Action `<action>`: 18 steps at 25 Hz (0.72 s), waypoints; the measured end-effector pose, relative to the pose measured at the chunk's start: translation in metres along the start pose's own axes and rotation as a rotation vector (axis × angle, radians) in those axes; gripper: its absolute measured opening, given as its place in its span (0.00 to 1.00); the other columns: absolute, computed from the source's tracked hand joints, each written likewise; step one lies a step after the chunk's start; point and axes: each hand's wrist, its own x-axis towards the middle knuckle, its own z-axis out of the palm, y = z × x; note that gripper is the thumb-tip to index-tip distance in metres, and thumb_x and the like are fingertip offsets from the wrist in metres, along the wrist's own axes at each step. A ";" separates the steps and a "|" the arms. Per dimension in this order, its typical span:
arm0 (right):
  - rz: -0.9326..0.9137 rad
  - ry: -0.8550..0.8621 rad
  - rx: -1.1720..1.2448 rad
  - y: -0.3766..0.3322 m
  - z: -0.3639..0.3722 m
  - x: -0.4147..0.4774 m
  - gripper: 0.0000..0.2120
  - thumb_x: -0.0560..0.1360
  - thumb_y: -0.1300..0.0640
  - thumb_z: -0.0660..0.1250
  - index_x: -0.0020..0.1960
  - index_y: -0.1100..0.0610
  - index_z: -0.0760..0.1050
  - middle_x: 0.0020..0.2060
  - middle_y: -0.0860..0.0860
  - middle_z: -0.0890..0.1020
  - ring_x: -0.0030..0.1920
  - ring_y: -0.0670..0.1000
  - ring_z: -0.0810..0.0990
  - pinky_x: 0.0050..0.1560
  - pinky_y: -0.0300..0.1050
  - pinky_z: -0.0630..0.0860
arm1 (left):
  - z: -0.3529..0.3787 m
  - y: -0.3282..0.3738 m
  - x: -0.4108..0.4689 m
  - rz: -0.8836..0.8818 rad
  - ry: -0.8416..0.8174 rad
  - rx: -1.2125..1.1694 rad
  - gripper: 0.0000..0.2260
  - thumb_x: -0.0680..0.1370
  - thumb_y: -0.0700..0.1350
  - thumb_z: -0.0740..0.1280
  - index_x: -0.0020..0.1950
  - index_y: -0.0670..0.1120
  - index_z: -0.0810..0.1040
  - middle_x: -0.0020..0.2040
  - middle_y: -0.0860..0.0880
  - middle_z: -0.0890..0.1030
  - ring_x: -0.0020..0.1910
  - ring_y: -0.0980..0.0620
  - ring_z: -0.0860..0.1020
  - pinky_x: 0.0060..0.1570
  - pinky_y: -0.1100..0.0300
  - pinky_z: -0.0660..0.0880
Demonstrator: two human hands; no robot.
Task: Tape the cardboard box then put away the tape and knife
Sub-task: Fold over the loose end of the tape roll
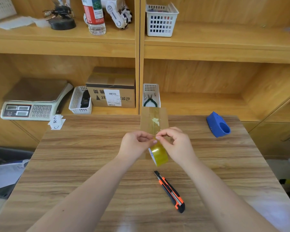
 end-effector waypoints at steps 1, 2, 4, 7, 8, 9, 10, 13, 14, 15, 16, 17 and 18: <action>0.001 0.004 -0.001 -0.001 0.000 0.000 0.04 0.72 0.59 0.73 0.44 0.50 0.83 0.42 0.46 0.82 0.50 0.40 0.77 0.53 0.39 0.73 | 0.000 0.001 0.000 -0.014 -0.002 -0.002 0.09 0.68 0.47 0.79 0.45 0.47 0.84 0.37 0.51 0.85 0.35 0.60 0.81 0.38 0.67 0.75; 0.005 0.008 -0.006 -0.002 0.001 0.000 0.05 0.72 0.59 0.73 0.44 0.50 0.83 0.42 0.47 0.82 0.49 0.40 0.77 0.53 0.37 0.72 | 0.001 0.002 -0.001 -0.018 -0.002 0.000 0.10 0.68 0.47 0.79 0.46 0.48 0.83 0.35 0.52 0.84 0.34 0.60 0.80 0.39 0.65 0.75; 0.019 0.012 -0.016 -0.004 0.000 0.001 0.05 0.72 0.59 0.72 0.45 0.50 0.84 0.43 0.46 0.81 0.49 0.39 0.76 0.51 0.34 0.71 | 0.003 0.004 -0.003 -0.006 0.021 0.006 0.17 0.67 0.47 0.79 0.52 0.48 0.78 0.32 0.53 0.82 0.33 0.59 0.79 0.40 0.63 0.73; 0.037 0.014 -0.027 -0.008 -0.004 0.002 0.04 0.72 0.57 0.72 0.45 0.49 0.84 0.43 0.45 0.80 0.49 0.39 0.77 0.51 0.35 0.72 | 0.000 0.003 -0.004 0.074 0.058 0.033 0.25 0.68 0.49 0.79 0.57 0.53 0.68 0.31 0.52 0.81 0.30 0.64 0.77 0.36 0.70 0.71; 0.043 0.008 -0.031 -0.009 -0.004 0.002 0.04 0.72 0.57 0.72 0.44 0.49 0.84 0.43 0.44 0.80 0.48 0.39 0.77 0.51 0.36 0.71 | -0.003 0.003 -0.003 0.135 0.044 0.088 0.22 0.69 0.50 0.78 0.56 0.54 0.69 0.32 0.52 0.82 0.29 0.64 0.76 0.34 0.72 0.70; 0.049 0.002 -0.036 -0.009 -0.005 0.002 0.03 0.72 0.57 0.73 0.44 0.50 0.84 0.42 0.43 0.79 0.48 0.39 0.76 0.49 0.36 0.71 | -0.005 0.003 -0.003 0.202 0.020 0.174 0.18 0.70 0.51 0.76 0.54 0.56 0.72 0.34 0.52 0.83 0.30 0.65 0.77 0.34 0.74 0.69; 0.051 0.001 -0.041 -0.009 -0.005 0.002 0.03 0.72 0.57 0.73 0.44 0.50 0.84 0.41 0.41 0.78 0.47 0.38 0.76 0.48 0.36 0.70 | -0.008 0.002 -0.003 0.264 -0.002 0.268 0.13 0.71 0.52 0.75 0.52 0.57 0.74 0.35 0.53 0.84 0.31 0.65 0.77 0.35 0.75 0.69; 0.051 0.029 -0.031 -0.008 -0.005 0.001 0.07 0.71 0.57 0.74 0.41 0.45 0.82 0.41 0.43 0.78 0.47 0.39 0.77 0.49 0.38 0.70 | -0.015 0.003 0.001 0.333 -0.025 0.369 0.06 0.73 0.54 0.73 0.46 0.54 0.82 0.37 0.56 0.85 0.36 0.64 0.79 0.38 0.68 0.73; 0.057 0.034 -0.023 -0.007 -0.006 0.001 0.09 0.70 0.57 0.74 0.40 0.42 0.80 0.42 0.45 0.79 0.47 0.39 0.77 0.50 0.39 0.70 | -0.016 0.003 0.004 0.319 -0.038 0.346 0.05 0.73 0.53 0.73 0.44 0.53 0.83 0.38 0.55 0.85 0.39 0.61 0.81 0.41 0.62 0.76; 0.064 0.034 -0.017 -0.007 -0.007 0.001 0.11 0.70 0.56 0.74 0.39 0.39 0.79 0.42 0.45 0.79 0.47 0.40 0.77 0.51 0.40 0.71 | -0.017 0.005 0.006 0.306 -0.054 0.324 0.04 0.73 0.52 0.74 0.43 0.52 0.84 0.39 0.55 0.85 0.40 0.59 0.81 0.43 0.59 0.78; 0.068 0.029 -0.015 -0.008 -0.008 0.001 0.12 0.70 0.56 0.74 0.39 0.38 0.78 0.42 0.46 0.80 0.47 0.40 0.77 0.53 0.42 0.72 | -0.018 0.005 0.008 0.304 -0.075 0.317 0.04 0.73 0.51 0.74 0.42 0.51 0.84 0.39 0.54 0.85 0.40 0.58 0.81 0.44 0.58 0.78; 0.071 0.022 -0.016 -0.008 -0.009 0.001 0.12 0.70 0.56 0.74 0.38 0.38 0.78 0.42 0.46 0.80 0.47 0.40 0.77 0.54 0.43 0.72 | -0.019 0.006 0.010 0.316 -0.097 0.323 0.03 0.73 0.49 0.74 0.41 0.51 0.84 0.38 0.54 0.85 0.39 0.60 0.80 0.43 0.59 0.77; 0.073 0.013 -0.019 -0.009 -0.010 0.001 0.12 0.71 0.55 0.74 0.38 0.38 0.78 0.42 0.46 0.80 0.48 0.39 0.76 0.55 0.44 0.72 | -0.020 0.007 0.011 0.333 -0.110 0.330 0.03 0.74 0.49 0.73 0.41 0.51 0.84 0.39 0.55 0.84 0.38 0.62 0.78 0.41 0.62 0.75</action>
